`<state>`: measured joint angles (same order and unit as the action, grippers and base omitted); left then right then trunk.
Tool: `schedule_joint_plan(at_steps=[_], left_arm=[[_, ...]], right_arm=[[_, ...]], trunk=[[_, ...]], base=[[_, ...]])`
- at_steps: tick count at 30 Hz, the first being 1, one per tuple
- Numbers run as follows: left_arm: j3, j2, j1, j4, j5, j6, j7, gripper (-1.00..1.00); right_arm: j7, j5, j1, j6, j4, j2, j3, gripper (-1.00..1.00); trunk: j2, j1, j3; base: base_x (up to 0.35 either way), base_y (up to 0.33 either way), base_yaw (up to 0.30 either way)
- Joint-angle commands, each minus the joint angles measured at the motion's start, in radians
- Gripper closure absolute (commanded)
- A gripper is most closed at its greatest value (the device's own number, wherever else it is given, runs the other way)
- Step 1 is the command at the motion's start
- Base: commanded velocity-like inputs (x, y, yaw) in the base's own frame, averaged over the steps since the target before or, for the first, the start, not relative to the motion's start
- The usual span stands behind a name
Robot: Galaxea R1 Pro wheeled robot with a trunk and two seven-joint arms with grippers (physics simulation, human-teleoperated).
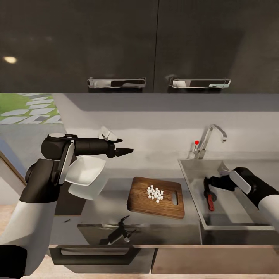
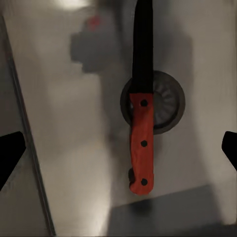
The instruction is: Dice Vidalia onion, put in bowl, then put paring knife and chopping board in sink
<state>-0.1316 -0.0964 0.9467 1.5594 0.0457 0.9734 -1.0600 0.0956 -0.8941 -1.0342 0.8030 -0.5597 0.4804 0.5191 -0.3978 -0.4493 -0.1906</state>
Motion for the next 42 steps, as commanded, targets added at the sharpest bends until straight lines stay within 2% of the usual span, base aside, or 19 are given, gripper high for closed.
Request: schedule_joint_plan(at_steps=[1, 5, 16, 23, 34, 39, 42], left_arm=[[0.0, 0.0, 0.001, 0.001, 0.005, 0.007, -0.006, -1.0], [0.0, 0.0, 0.001, 0.001, 0.005, 0.007, -0.006, -1.0], [0.0, 0.0, 0.001, -0.001, 0.005, 0.008, -0.006, -1.0], [0.0, 0.0, 0.001, -0.001, 0.005, 0.008, -0.006, -1.0], [0.0, 0.0, 0.001, 0.0, 0.005, 0.009, -0.006, -1.0], [0.001, 0.0, 0.001, 0.0, 0.005, 0.01, -0.006, -1.0], [0.001, -0.001, 0.001, 0.0, 0.005, 0.01, -0.006, -1.0]], right_arm=[[0.009, -0.011, -0.001, 0.004, -0.016, 0.005, -0.014, -1.0], [0.003, -0.011, -0.001, 0.024, -0.067, 0.018, -0.056, -1.0], [-0.002, -0.012, -0.001, 0.072, -0.14, 0.031, -0.08, -1.0], [-0.003, -0.012, -0.001, 0.075, -0.175, 0.036, -0.132, -1.0], [-0.003, -0.012, -0.001, 0.086, -0.263, 0.05, -0.149, -1.0], [-0.008, -0.013, -0.001, 0.163, -0.344, 0.055, -0.15, -1.0], [-0.063, -0.013, -0.001, 0.21, -0.397, 0.056, -0.15, -1.0]], trunk=[[-0.002, -0.001, -0.002], [-0.002, -0.001, -0.002], [-0.002, -0.001, -0.002], [-0.002, -0.001, -0.002], [-0.002, -0.001, -0.002], [-0.002, -0.001, -0.002], [-0.002, -0.001, -0.002]], base=[[0.0, 0.0, 0.0], [0.0, 0.0, 0.0], [-0.154, 0.0, 0.0], [-0.145, 0.0, 0.0], [-0.037, 0.0, 0.0], [-0.002, 0.0, 0.0], [0.0, 0.0, 0.0]])
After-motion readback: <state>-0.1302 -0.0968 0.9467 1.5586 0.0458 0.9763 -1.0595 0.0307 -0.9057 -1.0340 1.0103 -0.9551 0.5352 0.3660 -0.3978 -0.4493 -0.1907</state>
